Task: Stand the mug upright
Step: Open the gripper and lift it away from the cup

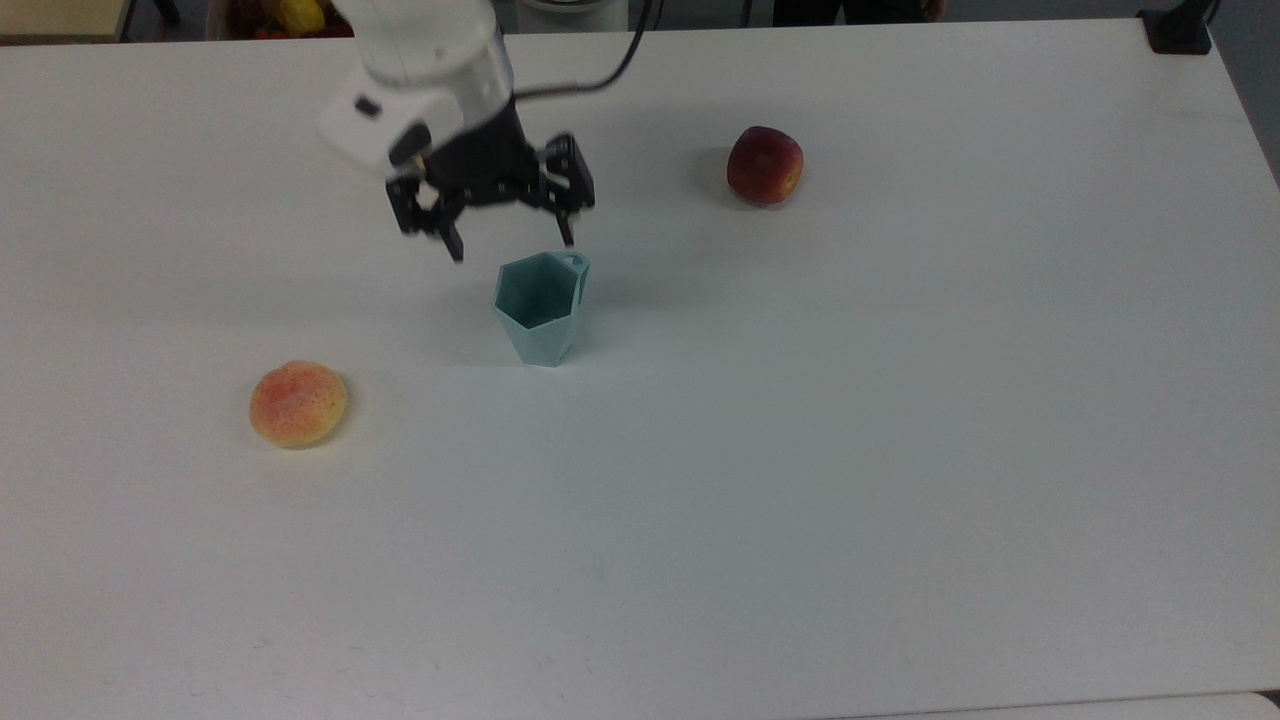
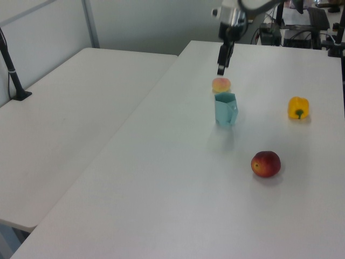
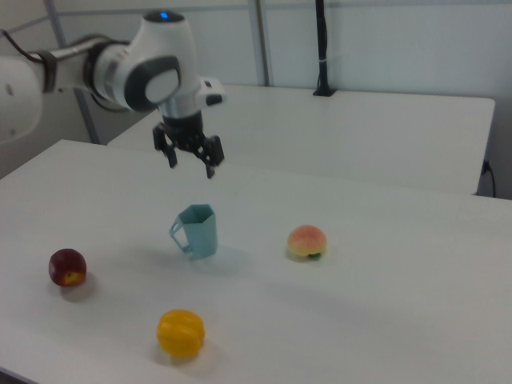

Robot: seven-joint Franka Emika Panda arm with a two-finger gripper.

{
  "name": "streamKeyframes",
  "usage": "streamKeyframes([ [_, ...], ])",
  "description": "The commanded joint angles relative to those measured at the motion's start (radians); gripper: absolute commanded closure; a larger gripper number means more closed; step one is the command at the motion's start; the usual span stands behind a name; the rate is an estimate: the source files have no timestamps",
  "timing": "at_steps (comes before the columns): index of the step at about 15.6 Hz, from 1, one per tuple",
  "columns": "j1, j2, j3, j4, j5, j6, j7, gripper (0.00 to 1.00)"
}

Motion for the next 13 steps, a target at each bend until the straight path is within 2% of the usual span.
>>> streamKeyframes([
  [1,0.014,-0.161,0.0,-0.041,-0.042,-0.126,0.197,0.0],
  [3,0.018,-0.234,0.008,-0.043,-0.049,-0.189,0.321,0.0],
  [5,0.014,-0.287,0.048,-0.044,-0.049,-0.255,0.441,0.0],
  [7,0.009,-0.32,0.071,-0.046,-0.056,-0.345,0.474,0.0],
  [9,0.009,-0.33,0.077,-0.052,-0.091,-0.376,0.446,0.0],
  [13,-0.017,-0.331,0.082,-0.066,-0.103,-0.332,0.213,0.0],
])
